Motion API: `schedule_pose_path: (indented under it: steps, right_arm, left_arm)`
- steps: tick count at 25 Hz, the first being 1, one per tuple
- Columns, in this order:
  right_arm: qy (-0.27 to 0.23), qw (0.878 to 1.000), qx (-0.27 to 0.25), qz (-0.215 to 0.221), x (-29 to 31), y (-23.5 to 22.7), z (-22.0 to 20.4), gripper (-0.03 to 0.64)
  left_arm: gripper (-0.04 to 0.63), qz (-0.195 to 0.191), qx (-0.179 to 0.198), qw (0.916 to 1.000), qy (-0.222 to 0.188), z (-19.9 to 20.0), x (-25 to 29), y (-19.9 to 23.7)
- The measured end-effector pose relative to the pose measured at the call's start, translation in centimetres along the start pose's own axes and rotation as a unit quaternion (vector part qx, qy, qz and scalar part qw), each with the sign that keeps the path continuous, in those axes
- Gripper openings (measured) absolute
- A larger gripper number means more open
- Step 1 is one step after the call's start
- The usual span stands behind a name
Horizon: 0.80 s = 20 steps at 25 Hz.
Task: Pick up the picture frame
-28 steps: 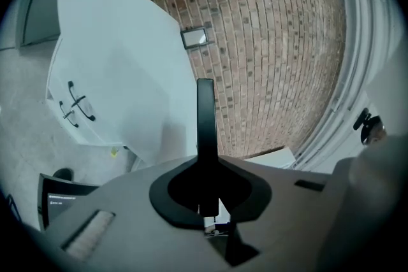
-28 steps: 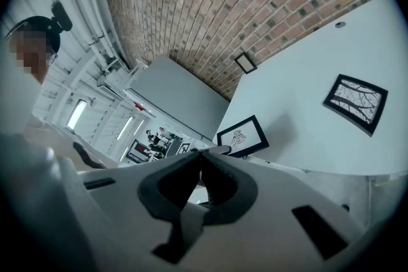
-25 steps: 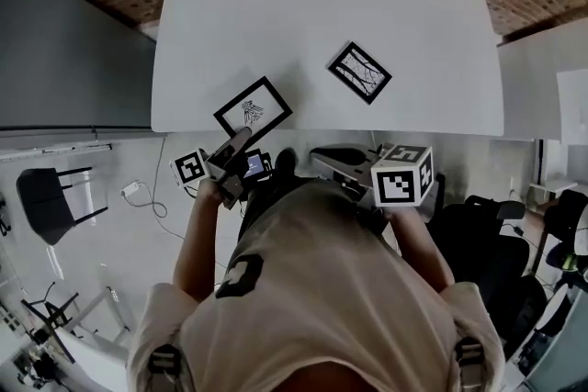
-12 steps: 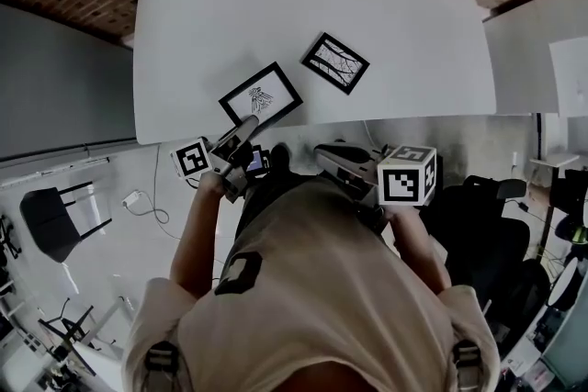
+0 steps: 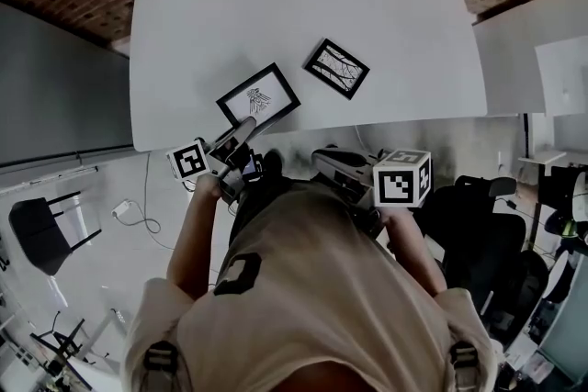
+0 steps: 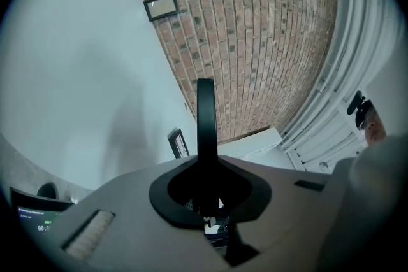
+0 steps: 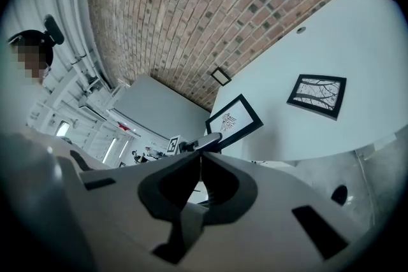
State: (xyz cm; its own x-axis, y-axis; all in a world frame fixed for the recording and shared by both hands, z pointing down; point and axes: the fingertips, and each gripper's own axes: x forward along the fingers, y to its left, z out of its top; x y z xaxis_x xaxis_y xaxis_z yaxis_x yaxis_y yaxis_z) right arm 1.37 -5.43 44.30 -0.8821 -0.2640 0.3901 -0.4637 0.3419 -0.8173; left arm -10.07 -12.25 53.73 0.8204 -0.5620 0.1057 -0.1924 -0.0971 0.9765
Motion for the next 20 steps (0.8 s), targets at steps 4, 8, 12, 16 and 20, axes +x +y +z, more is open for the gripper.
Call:
schedule_pose_path:
  steps: [4, 8, 12, 16, 20]
  right_arm:
    - [-0.003, 1.000, 0.017, -0.007, 1.1, 0.0, -0.4, 0.005]
    - [-0.039, 0.995, 0.091, -0.008, 1.1, -1.2, -0.3, 0.005]
    - [-0.096, 0.980, 0.176, -0.004, -0.1, -4.0, 0.4, 0.005]
    - [-0.143, 0.948, 0.283, -0.004, -1.5, -8.6, 0.9, 0.005]
    - [-0.156, 0.932, 0.326, -0.012, -2.8, -11.5, 1.8, 0.005]
  left_arm:
    - [0.021, 0.006, -0.005, 0.9999, 0.009, 0.2, -0.8, 0.8]
    - [0.021, 0.002, 0.008, 0.9998, 0.018, 0.7, -0.9, 0.9]
    - [0.021, 0.010, 0.027, 0.9991, 0.032, 0.6, -0.2, 0.8]
    - [0.021, 0.032, 0.029, 0.9987, 0.026, 0.8, 1.2, 0.5]
    - [0.021, 0.025, 0.048, 0.9983, 0.020, 0.8, 2.9, -0.7]
